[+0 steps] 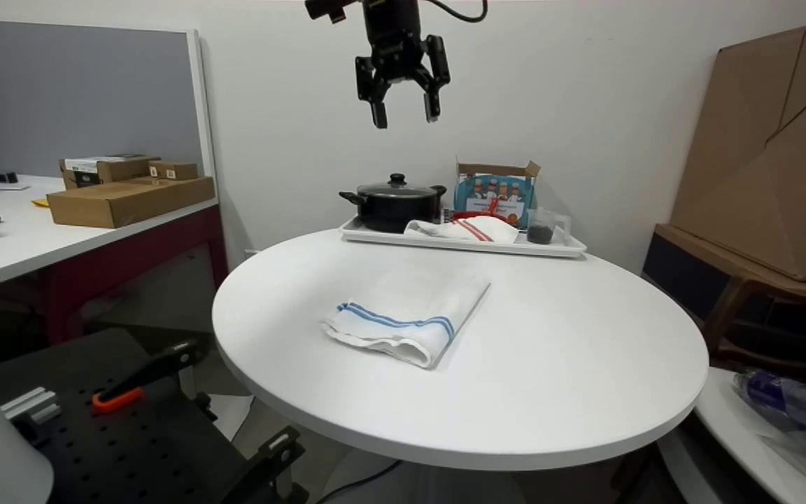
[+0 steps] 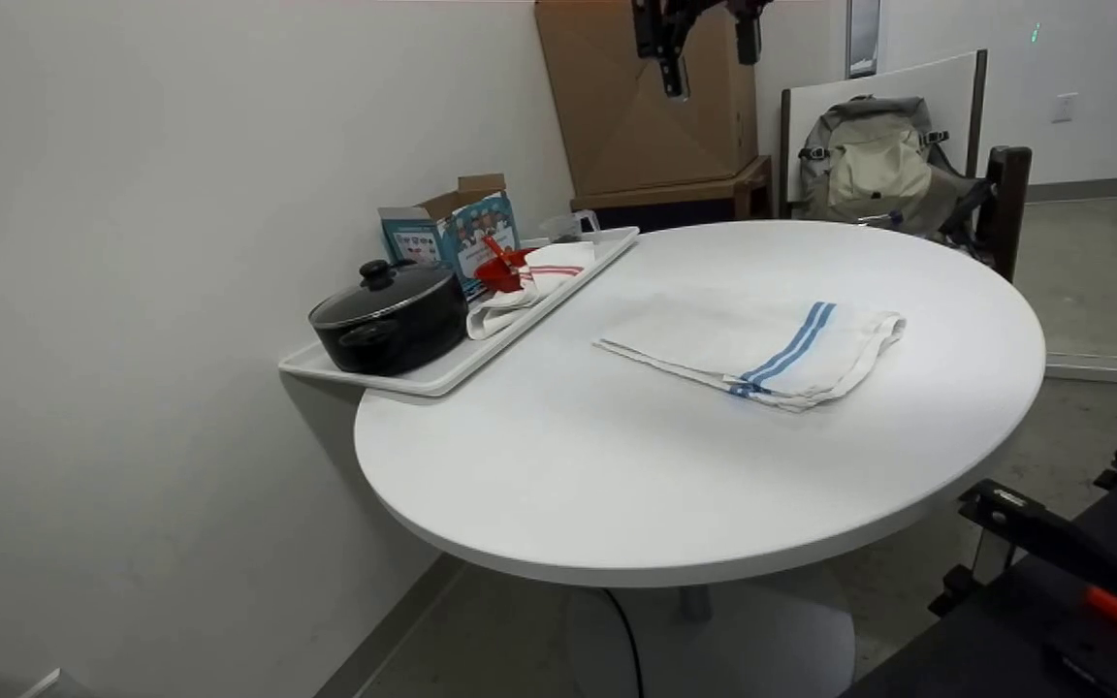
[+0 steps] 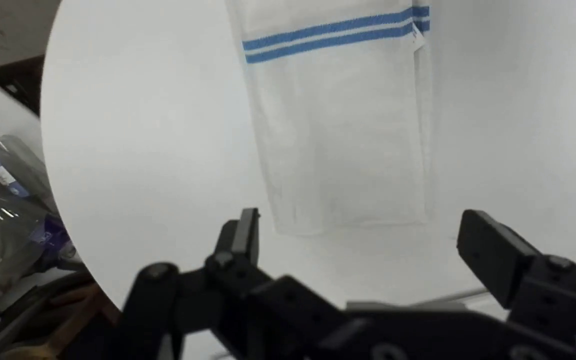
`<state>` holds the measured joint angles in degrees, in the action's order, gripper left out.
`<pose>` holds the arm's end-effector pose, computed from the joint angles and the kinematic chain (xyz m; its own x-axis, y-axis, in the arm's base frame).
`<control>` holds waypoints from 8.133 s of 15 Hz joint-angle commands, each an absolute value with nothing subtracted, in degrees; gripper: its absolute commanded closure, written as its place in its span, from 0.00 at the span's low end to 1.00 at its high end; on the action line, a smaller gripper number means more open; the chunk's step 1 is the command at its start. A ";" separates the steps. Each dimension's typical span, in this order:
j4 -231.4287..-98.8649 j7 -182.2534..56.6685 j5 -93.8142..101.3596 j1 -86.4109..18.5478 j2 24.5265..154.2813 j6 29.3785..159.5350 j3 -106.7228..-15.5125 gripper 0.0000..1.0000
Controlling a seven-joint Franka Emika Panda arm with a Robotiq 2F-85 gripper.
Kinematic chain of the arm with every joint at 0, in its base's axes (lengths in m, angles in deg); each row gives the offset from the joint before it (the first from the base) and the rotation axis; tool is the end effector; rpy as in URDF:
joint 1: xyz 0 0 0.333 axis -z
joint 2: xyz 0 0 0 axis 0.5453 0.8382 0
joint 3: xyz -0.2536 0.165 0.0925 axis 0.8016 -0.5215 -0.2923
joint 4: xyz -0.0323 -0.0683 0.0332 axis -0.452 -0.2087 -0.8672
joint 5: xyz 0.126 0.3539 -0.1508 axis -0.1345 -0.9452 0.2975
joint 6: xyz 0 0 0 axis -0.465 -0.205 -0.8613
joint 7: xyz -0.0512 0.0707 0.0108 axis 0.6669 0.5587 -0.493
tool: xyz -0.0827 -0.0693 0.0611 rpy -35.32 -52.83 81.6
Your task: Use the towel to wipe the table.
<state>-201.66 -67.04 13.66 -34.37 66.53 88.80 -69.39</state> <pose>0.5249 0.0430 0.4004 0.9883 0.0860 0.1257 0.0628 -0.9820 0.1780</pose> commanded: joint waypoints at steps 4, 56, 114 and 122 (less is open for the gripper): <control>-200.01 -56.88 7.34 -34.22 70.83 91.76 -66.89 0.00; -183.71 -61.26 9.56 -36.66 111.09 105.03 -65.17 0.72; -146.03 -40.26 17.59 -26.14 126.97 86.16 -58.64 0.99; -150.51 -38.17 17.60 -18.42 124.77 87.06 -57.78 0.99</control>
<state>-147.51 -39.03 18.38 -17.77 125.70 87.49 -57.47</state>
